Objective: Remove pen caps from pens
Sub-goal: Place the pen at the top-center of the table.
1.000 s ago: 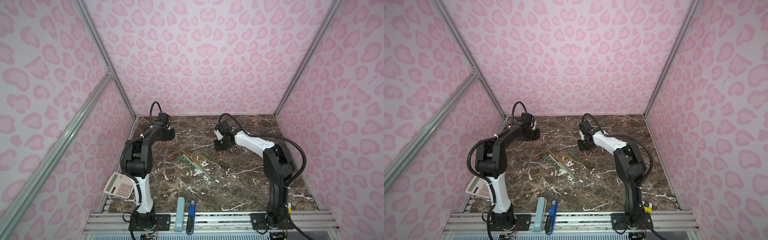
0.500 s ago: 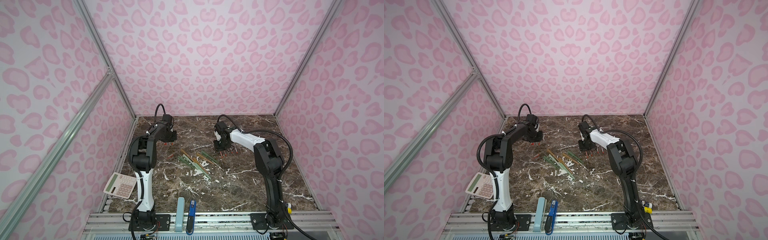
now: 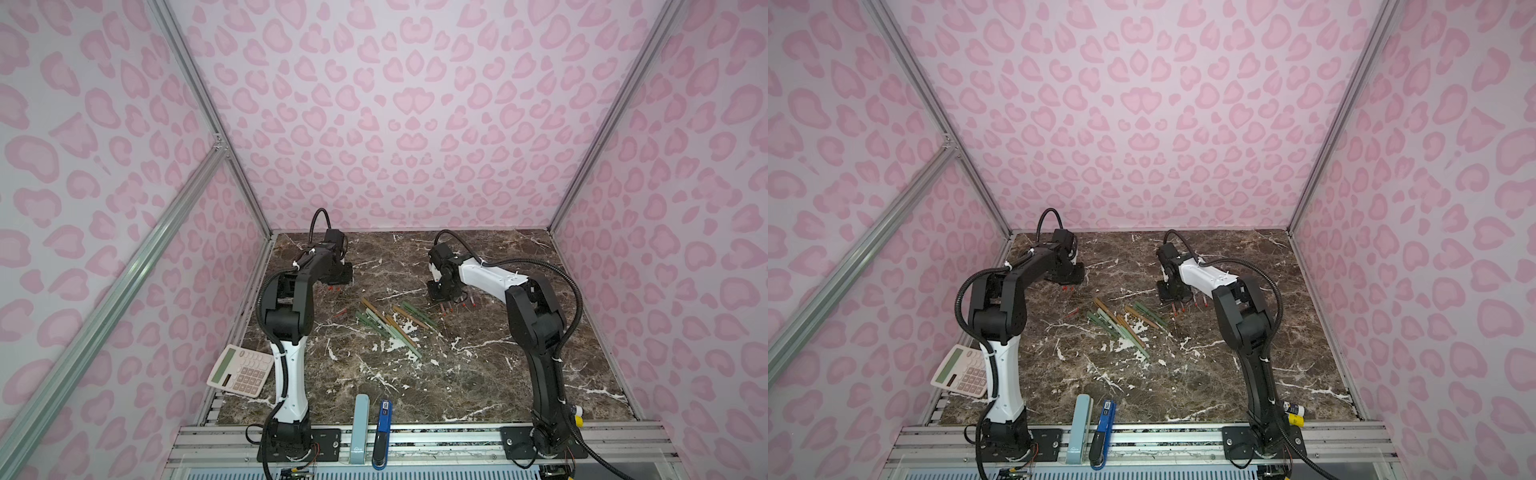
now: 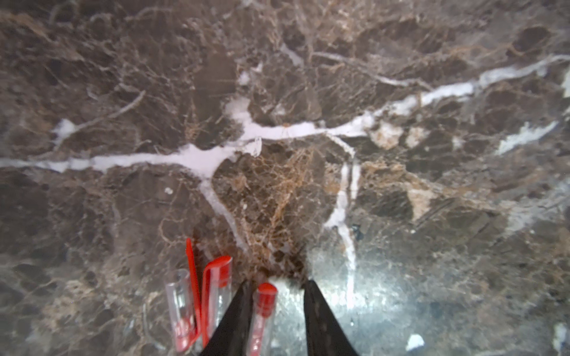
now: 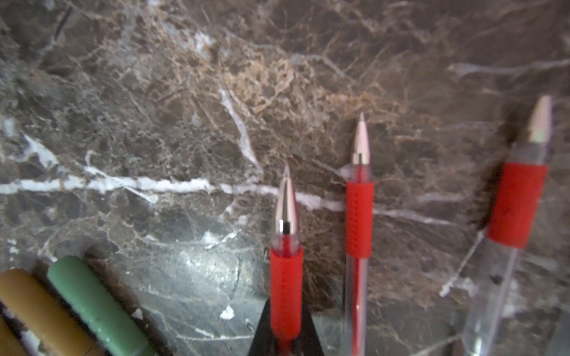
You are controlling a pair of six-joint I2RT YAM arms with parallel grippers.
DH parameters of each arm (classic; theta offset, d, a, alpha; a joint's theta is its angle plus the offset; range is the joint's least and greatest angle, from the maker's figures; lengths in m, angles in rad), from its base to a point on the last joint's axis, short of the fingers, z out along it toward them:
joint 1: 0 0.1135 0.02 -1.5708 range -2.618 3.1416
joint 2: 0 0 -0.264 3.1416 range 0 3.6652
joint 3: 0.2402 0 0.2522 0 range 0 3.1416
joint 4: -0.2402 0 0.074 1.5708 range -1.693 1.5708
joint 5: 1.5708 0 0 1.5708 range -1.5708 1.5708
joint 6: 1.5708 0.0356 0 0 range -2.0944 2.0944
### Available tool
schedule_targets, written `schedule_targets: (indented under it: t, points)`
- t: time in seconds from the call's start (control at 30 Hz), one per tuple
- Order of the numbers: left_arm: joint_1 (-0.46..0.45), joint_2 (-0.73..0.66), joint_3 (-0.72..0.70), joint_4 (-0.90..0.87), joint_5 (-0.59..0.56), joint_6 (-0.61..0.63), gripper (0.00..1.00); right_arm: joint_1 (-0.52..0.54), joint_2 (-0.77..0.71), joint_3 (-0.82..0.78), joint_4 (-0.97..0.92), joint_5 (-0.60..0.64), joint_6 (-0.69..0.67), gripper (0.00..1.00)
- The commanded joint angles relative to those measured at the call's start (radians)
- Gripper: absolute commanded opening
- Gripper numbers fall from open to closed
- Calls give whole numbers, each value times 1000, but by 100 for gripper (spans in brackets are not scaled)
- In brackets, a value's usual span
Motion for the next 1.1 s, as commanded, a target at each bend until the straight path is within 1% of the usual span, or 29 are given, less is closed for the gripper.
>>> schedule_targets:
  t: [0.0, 0.03, 0.13, 0.33, 0.53, 0.63, 0.83, 1.07]
  points:
    - [2, -47, -10, -9, 8, 0, 35, 0, 25, 7, -16, 21, 0, 7]
    - [2, -62, -17, -7, 7, 1, 40, -3, 29, 11, -17, 22, 0, 7]
    - [2, -103, -38, 7, -1, 4, 44, -5, 39, 23, -21, 25, -1, 9]
    - [3, -109, -58, 18, 21, -3, 44, -8, 45, 34, -25, 30, 3, 12]
    - [2, -95, -52, 16, 45, -13, 45, -7, 27, 25, -31, 45, 2, 22]
    - [2, -100, -55, 17, 52, -15, 45, -7, 15, 19, -36, 57, 0, 26]
    - [1, -96, -56, 20, 49, -18, 46, -6, -13, 19, -42, 60, 3, 27]
    - [2, -86, -55, 22, 55, -21, 58, 1, -82, 13, -43, 54, 15, 30]
